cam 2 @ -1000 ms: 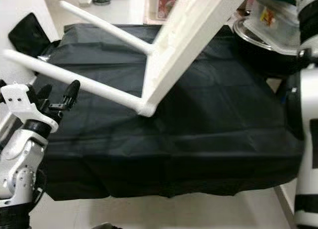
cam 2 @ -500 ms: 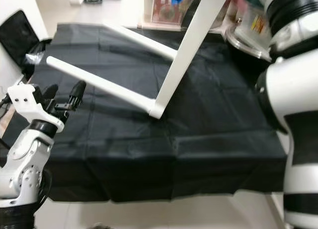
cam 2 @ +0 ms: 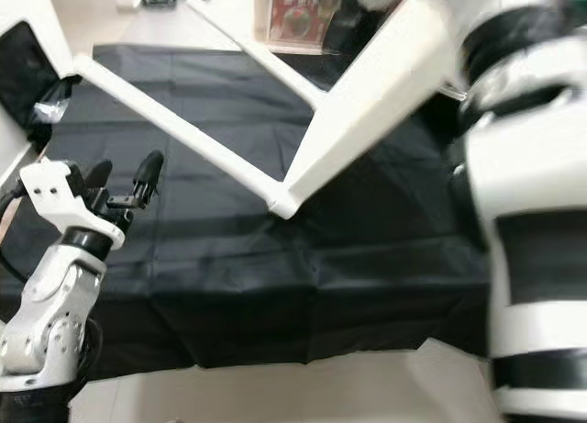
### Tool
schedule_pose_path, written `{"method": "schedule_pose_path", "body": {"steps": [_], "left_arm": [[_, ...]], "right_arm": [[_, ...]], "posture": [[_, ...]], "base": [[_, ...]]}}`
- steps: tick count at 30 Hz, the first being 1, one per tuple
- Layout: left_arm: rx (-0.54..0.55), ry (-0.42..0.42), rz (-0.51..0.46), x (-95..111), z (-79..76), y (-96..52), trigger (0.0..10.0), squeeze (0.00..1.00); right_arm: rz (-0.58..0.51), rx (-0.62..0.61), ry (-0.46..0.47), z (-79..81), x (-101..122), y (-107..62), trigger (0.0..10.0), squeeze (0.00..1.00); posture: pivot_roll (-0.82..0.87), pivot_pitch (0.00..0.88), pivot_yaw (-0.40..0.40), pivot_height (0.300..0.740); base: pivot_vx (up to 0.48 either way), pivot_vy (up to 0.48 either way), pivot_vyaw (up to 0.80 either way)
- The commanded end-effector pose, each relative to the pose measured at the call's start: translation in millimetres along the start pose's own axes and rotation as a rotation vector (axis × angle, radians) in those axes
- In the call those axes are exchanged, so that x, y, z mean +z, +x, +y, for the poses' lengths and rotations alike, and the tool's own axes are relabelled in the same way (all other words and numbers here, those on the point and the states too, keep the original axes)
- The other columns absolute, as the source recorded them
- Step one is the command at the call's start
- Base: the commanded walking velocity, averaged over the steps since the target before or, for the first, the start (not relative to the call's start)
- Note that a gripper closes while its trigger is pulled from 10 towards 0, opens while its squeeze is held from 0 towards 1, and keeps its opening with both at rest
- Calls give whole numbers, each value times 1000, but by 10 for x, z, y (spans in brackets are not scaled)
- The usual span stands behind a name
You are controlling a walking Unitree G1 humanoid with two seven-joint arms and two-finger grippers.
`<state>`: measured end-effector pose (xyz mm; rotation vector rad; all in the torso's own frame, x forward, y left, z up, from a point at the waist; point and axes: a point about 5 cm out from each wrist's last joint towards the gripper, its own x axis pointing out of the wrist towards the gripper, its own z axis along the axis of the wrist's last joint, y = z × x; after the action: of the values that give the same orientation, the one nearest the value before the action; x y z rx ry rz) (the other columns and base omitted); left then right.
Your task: Building children table
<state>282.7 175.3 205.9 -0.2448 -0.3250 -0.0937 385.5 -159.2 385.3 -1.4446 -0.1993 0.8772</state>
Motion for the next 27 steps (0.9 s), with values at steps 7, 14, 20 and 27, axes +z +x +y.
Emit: {"method": "schedule_pose_path", "body": {"steps": [7, 14, 20, 27], "left_arm": [[1, -10, -7, 19, 16, -27, 10000, 0], [10, -13, -18, 26, 50, 3, 10000, 0], [24, -16, -36, 38, 65, 34, 10000, 0], [13, -28, -49, 27, -11, 60, 10000, 0]], "right_arm": [[48, -391, 515, 901, -773, -29, 10000, 0], [10, -468, 647, 1377, -886, -100, 10000, 0], [-81, -488, 685, 1359, -744, -137, 10000, 0], [-135, -599, 723, 1296, -591, -69, 10000, 0]], "posture": [[-55, 47, -53, 740], [-77, 28, -51, 740], [-93, 10, -57, 740], [-96, 9, -66, 740]], "base": [[0, 0, 0], [0, 0, 0], [0, 0, 0], [0, 0, 0]]}}
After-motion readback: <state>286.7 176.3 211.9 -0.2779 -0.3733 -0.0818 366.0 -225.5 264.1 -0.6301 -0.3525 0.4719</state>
